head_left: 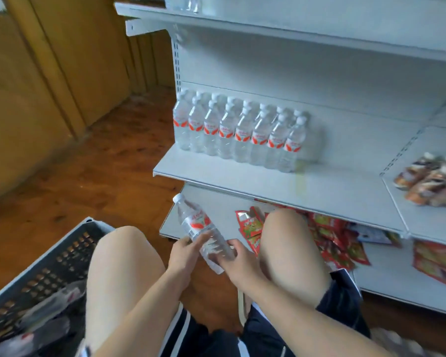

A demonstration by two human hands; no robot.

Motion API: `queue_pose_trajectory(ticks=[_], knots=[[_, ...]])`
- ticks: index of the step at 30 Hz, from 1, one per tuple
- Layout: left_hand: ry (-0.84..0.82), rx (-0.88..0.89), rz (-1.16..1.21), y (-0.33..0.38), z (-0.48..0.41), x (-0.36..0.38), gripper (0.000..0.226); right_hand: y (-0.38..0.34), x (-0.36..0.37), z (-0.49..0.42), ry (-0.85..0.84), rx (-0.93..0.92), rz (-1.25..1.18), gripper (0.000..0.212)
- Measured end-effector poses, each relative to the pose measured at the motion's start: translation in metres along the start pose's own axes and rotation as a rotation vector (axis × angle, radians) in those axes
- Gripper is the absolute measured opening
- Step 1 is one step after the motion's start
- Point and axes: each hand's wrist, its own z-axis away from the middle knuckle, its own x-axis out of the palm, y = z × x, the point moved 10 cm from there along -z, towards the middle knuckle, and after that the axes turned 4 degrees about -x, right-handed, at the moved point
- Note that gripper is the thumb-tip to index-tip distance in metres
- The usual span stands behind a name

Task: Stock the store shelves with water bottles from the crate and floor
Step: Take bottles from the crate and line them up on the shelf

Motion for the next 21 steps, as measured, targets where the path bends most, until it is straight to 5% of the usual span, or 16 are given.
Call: queue_pose_trajectory(ticks=[5,11,21], knots=[[-0.165,0.102,-0.188,0.019,-0.002,0.058,0.065,0.032,-0.043,0.014,0.083,0.066,-0.079,0.055],[-0.284,0.165,-0.194,0.027,0.004,0.131,0.032,0.077,-0.085,0.020,0.223,0.129,-0.206,0.058],[-0.425,0.319,-0.314,0.054,-0.013,0.195,0.036,0.089,-0.137,-0.001,0.317,0.074,-0.187,0.045]])
